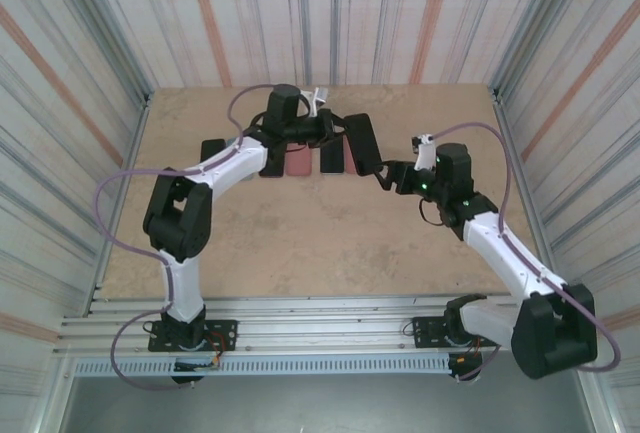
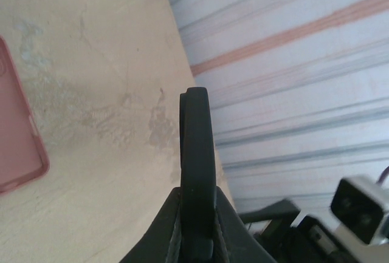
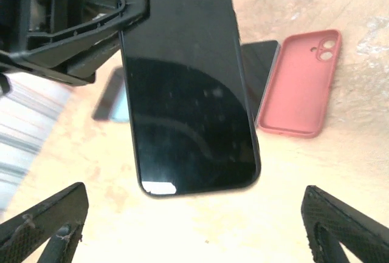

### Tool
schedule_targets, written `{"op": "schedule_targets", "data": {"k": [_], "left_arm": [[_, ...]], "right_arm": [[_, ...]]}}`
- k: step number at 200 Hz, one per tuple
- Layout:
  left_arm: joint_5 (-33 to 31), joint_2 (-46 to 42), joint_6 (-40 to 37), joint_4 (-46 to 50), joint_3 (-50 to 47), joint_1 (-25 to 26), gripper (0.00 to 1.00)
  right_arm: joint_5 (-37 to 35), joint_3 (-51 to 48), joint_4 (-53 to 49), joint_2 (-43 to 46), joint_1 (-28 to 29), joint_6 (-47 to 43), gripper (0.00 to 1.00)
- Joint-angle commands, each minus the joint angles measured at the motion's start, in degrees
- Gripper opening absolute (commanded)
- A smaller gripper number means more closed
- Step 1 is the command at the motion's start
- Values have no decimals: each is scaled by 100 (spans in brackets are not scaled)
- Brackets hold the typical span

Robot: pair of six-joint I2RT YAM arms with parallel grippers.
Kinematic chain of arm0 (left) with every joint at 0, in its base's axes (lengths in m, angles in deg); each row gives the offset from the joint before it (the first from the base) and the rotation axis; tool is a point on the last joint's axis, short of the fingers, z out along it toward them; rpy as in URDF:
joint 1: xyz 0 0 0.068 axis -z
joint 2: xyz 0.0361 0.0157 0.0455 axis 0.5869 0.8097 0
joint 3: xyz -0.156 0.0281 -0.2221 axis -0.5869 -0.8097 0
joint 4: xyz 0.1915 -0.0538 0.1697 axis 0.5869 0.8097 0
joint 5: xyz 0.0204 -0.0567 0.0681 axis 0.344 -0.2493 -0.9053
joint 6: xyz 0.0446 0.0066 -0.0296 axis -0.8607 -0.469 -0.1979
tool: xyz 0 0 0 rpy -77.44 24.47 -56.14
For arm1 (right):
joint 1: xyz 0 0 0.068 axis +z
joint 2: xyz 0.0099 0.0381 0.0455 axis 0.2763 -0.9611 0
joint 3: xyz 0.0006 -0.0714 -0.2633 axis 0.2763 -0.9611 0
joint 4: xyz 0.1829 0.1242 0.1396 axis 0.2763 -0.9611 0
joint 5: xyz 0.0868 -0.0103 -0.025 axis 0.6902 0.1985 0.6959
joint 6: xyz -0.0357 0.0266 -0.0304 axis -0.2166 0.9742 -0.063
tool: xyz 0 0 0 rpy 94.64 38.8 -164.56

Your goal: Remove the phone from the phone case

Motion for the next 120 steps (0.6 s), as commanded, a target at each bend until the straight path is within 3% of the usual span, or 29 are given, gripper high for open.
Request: {"op": "schedule_targets", "data": {"k": [1, 46, 91, 120], "left_arm": [[163, -536, 807, -1040, -126, -16, 10], [-287, -893, 1848, -2030, -649, 8, 11], [-669, -1291, 2413, -2560, -1030, 124, 11], [-753, -1522, 2407, -2515, -1044, 264, 11]], "right_arm": [[468, -497, 1046, 397, -42, 1095, 88], [379, -1323, 3031, 869, 125, 2741, 68], [-68, -1499, 3884, 799, 484, 3461, 44], [-173, -1542, 4469, 688, 658, 3734, 35]]}}
